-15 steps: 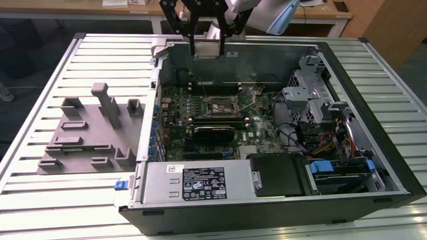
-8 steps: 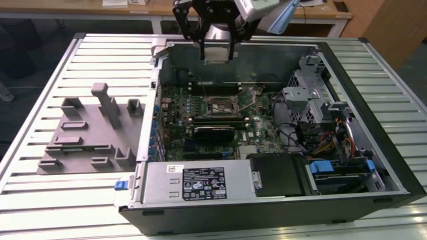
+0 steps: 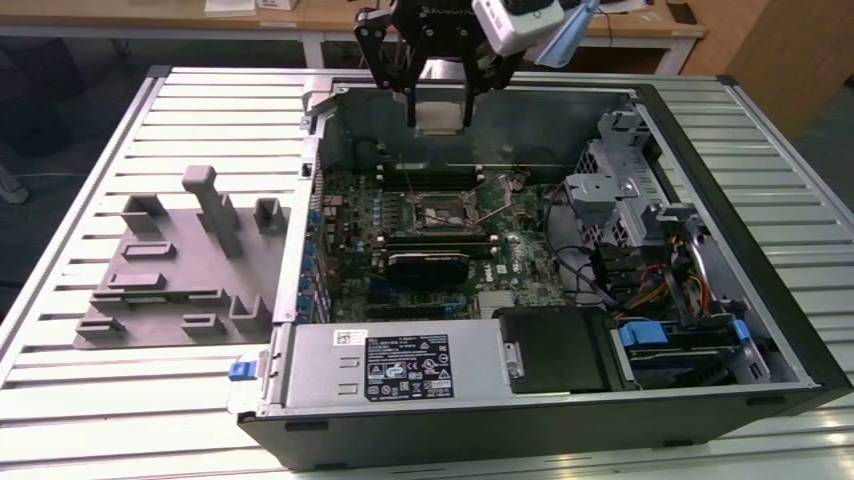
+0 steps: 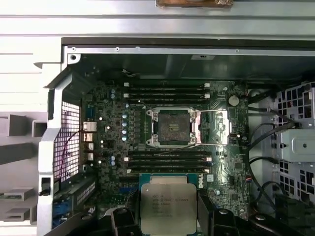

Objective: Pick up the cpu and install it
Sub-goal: 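Pick up the cpu and move it towards the insertion slot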

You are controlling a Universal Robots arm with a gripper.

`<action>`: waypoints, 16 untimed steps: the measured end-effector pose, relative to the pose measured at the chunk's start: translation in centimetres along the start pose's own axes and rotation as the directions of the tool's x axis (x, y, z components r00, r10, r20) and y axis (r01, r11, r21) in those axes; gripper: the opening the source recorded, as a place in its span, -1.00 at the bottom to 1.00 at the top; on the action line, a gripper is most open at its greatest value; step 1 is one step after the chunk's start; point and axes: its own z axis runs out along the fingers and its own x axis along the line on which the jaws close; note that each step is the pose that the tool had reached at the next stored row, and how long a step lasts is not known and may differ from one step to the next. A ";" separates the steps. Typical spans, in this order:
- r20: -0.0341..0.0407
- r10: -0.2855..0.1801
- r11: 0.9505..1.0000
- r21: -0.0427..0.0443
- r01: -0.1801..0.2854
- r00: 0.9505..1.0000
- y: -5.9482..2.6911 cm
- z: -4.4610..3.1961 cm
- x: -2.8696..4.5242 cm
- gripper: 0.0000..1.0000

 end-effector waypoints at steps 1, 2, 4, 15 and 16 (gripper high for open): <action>0.000 0.000 1.000 0.000 0.000 1.000 -0.01 0.12 -0.07 0.09; 0.000 0.000 1.000 0.000 0.000 1.000 -0.01 0.26 -0.15 0.09; 0.000 0.000 1.000 0.000 0.000 1.000 -0.03 0.55 -0.29 0.09; -0.001 0.000 1.000 0.000 0.000 1.000 0.00 2.41 -0.70 0.09; -0.001 0.000 1.000 0.000 0.000 1.000 0.03 2.58 -0.71 0.09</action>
